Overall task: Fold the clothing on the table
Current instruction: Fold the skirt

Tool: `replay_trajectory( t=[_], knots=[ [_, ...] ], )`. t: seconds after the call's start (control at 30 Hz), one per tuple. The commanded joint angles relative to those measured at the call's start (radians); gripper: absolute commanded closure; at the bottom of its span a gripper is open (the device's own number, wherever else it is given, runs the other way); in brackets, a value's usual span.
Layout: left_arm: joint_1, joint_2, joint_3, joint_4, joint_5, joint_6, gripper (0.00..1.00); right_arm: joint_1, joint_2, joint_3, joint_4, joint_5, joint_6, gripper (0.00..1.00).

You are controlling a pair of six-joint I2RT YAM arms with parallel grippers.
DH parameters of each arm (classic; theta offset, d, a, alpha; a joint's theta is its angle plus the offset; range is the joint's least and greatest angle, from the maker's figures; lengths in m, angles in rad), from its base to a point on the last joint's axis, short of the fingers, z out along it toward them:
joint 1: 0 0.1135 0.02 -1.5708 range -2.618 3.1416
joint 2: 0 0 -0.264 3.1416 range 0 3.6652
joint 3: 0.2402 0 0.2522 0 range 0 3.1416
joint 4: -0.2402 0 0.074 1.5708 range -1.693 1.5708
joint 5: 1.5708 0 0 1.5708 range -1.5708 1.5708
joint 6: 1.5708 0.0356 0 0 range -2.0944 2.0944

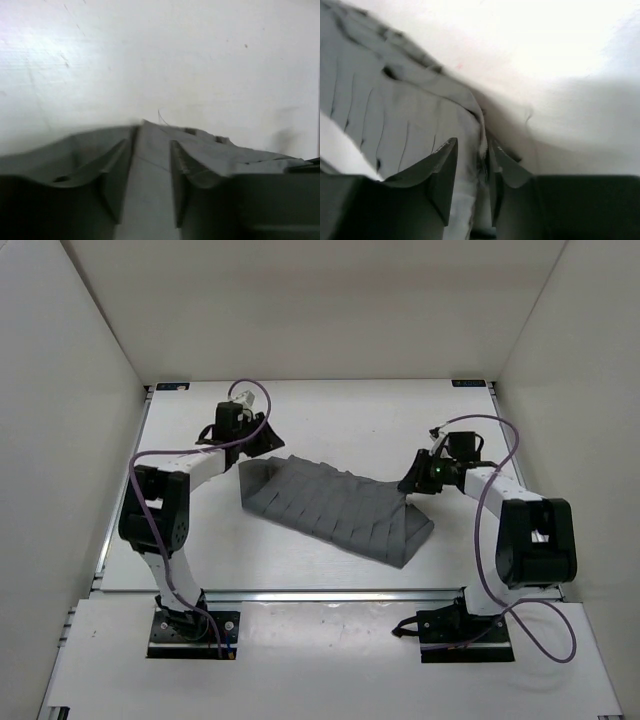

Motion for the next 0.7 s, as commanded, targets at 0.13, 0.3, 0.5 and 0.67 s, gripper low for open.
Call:
replay_trajectory(
  t=[0.13, 0.3, 0.5, 0.67],
  knots=[
    [0.059, -0.113, 0.022, -0.122, -0.042, 0.016, 0.44, 0.041, -0.021, 0.136, -0.062, 0.229, 0.023, 0.59],
    [0.024, -0.311, -0.159, -0.271, -0.131, 0.027, 0.42, 0.018, -0.166, 0.074, -0.178, 0.232, 0.075, 0.47],
    [-0.001, -0.499, -0.398, -0.265, -0.199, -0.028, 0.45, 0.021, -0.431, -0.075, -0.274, 0.228, 0.170, 0.43],
    [-0.011, -0.516, -0.472, -0.234, -0.237, -0.079, 0.44, 0.049, -0.560, -0.208, -0.280, 0.203, 0.261, 0.41]
  ],
)
